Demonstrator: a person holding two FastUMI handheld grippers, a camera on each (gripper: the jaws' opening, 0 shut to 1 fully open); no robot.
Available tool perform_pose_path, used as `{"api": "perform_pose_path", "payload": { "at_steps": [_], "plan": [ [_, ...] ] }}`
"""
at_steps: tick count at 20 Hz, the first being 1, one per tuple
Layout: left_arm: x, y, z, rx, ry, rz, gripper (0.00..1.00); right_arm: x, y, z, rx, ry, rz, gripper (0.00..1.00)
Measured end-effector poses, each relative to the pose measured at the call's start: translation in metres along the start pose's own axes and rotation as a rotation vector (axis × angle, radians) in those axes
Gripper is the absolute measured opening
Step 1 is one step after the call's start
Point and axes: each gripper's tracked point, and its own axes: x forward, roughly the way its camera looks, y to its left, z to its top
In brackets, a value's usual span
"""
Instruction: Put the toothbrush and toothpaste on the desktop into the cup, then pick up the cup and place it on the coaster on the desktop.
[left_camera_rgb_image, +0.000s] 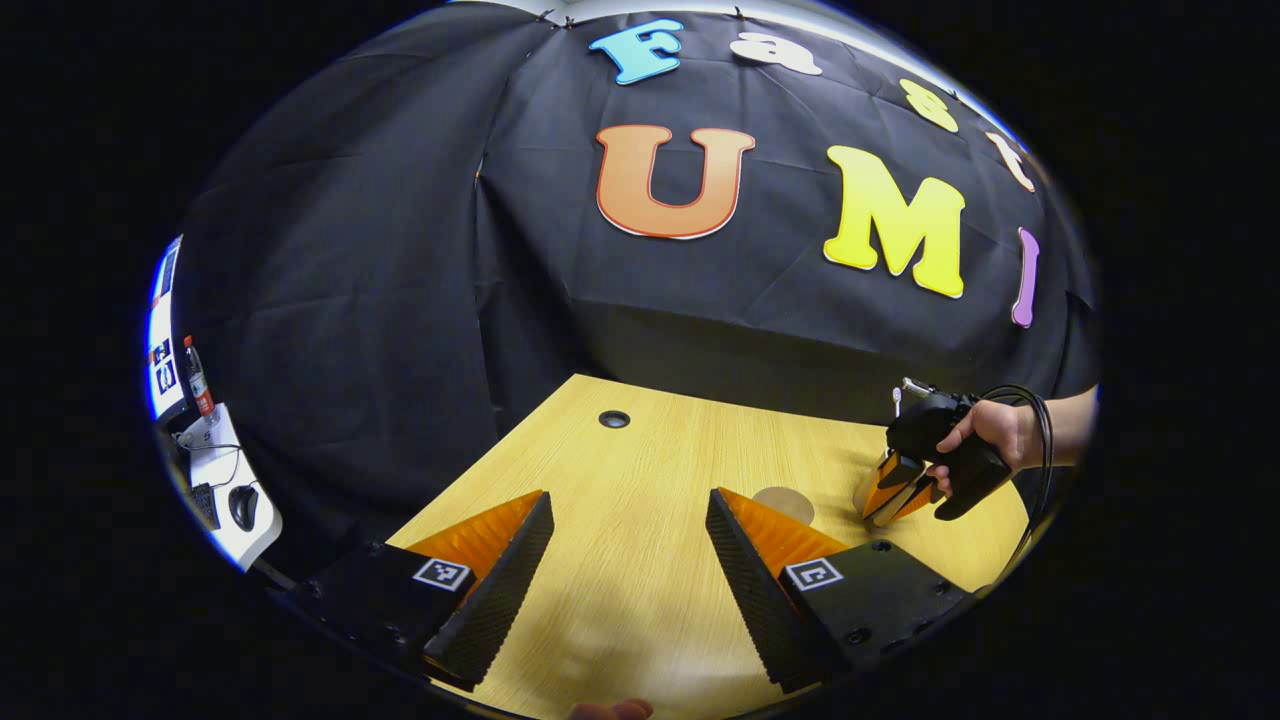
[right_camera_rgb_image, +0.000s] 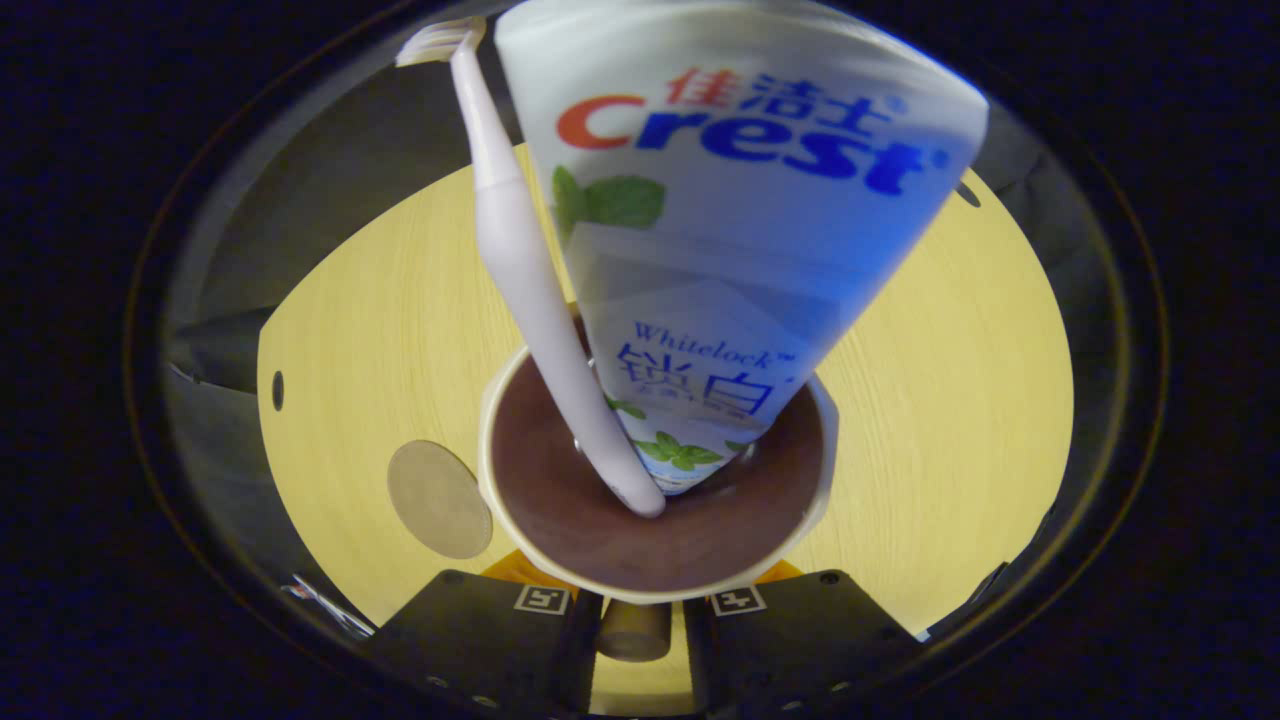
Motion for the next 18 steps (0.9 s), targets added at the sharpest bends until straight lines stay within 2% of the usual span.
{"api": "perform_pose_path", "payload": {
  "at_steps": [9, 13, 18],
  "plan": [
    [0.001, -0.001, -0.005, -0.006, 0.02, -0.004, 0.98, -0.004, 0.002, 0.002, -0.016, -0.021, 0.021, 0.27],
    [-0.001, -0.002, -0.004, 0.0, 0.012, -0.013, 0.98, -0.006, 0.003, 0.005, -0.06, -0.048, 0.012, 0.27],
    [-0.01, 0.002, -0.001, -0.001, -0.005, -0.013, 0.98, -0.022, 0.022, 0.007, -0.178, -0.117, 0.022, 0.27]
  ]
}}
